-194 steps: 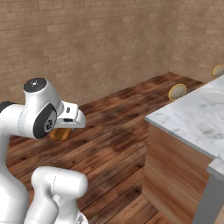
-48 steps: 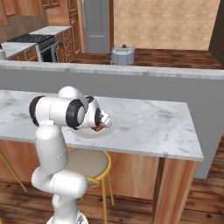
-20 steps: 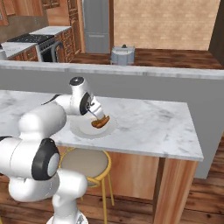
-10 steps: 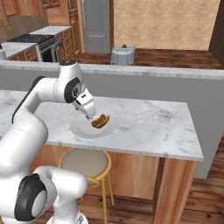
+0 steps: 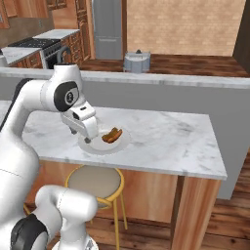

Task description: Move the hot dog bun to the plate on the dining table and place the condiment next to that plate. Then navigate to the fridge and take the sausage and place it on the plate as well.

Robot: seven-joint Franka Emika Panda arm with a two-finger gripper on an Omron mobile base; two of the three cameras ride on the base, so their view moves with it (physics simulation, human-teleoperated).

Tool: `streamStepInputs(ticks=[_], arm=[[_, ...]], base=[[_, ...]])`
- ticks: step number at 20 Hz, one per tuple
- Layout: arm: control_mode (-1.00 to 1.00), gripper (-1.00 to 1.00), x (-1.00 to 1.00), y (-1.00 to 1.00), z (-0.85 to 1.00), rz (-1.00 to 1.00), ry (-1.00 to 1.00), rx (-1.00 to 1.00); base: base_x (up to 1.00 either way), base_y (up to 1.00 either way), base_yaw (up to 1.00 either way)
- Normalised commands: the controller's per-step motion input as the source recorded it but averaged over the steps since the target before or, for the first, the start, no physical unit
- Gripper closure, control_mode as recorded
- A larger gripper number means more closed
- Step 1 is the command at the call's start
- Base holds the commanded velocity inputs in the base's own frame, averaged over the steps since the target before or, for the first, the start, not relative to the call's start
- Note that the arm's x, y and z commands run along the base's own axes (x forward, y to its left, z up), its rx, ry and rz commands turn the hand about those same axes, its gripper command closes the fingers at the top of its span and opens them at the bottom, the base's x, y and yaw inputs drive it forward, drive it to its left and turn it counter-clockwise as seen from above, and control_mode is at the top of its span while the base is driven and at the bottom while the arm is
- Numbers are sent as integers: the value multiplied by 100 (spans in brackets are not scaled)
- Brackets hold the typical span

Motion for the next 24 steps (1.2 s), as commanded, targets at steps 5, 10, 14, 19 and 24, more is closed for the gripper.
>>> streamStepInputs(ticks=[5, 10, 14, 19, 24], arm=[[-100, -100, -100, 0, 0, 3, 2, -4], [100, -100, 0, 0, 0, 0, 0, 0], [100, -100, 0, 0, 0, 0, 0, 0], [100, -100, 0, 0, 0, 0, 0, 0], [100, -100, 0, 0, 0, 0, 0, 0]], base=[[0, 0, 0], [-72, -62, 0], [-11, -100, 0], [4, -100, 0], [23, -100, 0]])
